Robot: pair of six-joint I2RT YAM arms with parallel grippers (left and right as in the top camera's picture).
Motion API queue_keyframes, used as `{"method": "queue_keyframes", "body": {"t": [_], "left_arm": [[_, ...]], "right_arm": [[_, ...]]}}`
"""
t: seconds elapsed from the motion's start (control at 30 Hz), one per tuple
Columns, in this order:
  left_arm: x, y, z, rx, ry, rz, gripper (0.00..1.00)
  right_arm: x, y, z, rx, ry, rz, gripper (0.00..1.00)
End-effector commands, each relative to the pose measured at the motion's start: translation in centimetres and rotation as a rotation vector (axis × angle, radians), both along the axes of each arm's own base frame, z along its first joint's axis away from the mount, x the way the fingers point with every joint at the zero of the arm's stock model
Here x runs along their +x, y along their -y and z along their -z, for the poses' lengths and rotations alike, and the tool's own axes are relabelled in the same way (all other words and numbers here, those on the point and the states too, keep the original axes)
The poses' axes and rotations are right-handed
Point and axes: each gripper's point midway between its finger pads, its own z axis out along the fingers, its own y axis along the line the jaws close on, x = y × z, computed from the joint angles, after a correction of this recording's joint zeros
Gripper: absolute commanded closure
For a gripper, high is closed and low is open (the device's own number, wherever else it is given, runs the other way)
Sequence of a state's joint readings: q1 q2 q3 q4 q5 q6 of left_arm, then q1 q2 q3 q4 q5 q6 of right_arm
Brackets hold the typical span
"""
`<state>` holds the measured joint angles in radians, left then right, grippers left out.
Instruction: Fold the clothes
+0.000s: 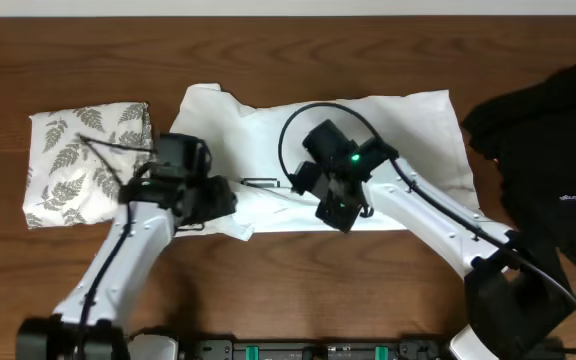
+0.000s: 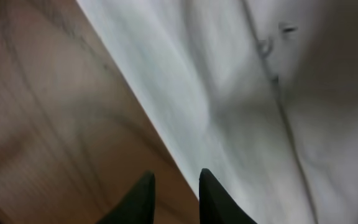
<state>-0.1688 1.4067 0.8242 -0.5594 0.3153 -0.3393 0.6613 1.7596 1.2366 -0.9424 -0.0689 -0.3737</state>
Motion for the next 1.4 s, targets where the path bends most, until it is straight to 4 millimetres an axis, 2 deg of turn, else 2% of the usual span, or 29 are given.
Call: {"method": "queue_keyframes", "body": {"t": [0.0, 0.1, 0.23, 0.37, 0.47, 0.63, 1.1, 1.37], "left_arm": [[-0.5, 1.1, 2.0, 0.014, -0.050, 0.042, 0.50], [-0.9, 1.0, 3.7, 0.035, -0.109, 0.030, 0.51], [-1.7, 0.9, 5.6, 0.049, -0.183, 0.027, 0.50], [-2.1, 0.8, 6.6, 0.054, -0.219, 0.028, 0.50], [-2.1, 0.8, 6.6, 0.054, -0.220, 0.027, 0.50], [-2.1, 0.8, 6.6, 0.054, -0.220, 0.028, 0.50], [-2.1, 0.8, 6.6, 0.054, -0.221, 0.027, 0.50], [-2.1, 0.8, 6.6, 0.054, -0.221, 0.027, 0.50]], "right_arm": [[-1.3, -0.1, 1.5, 0.015, -0.041, 0.033, 0.77], [-1.2, 0.0, 2.5, 0.017, -0.022, 0.044, 0.76], [0.5, 0.9, 3.5, -0.028, 0.081, 0.056, 0.64], [1.9, 1.5, 3.7, -0.063, 0.158, 0.046, 0.62], [2.7, 1.5, 3.5, -0.066, 0.195, 0.041, 0.66], [3.5, 1.2, 3.3, -0.047, 0.226, 0.042, 0.65], [2.5, 0.4, 3.9, -0.004, 0.171, 0.016, 0.58], [2.3, 0.5, 4.9, 0.005, 0.183, 0.016, 0.58]]}}
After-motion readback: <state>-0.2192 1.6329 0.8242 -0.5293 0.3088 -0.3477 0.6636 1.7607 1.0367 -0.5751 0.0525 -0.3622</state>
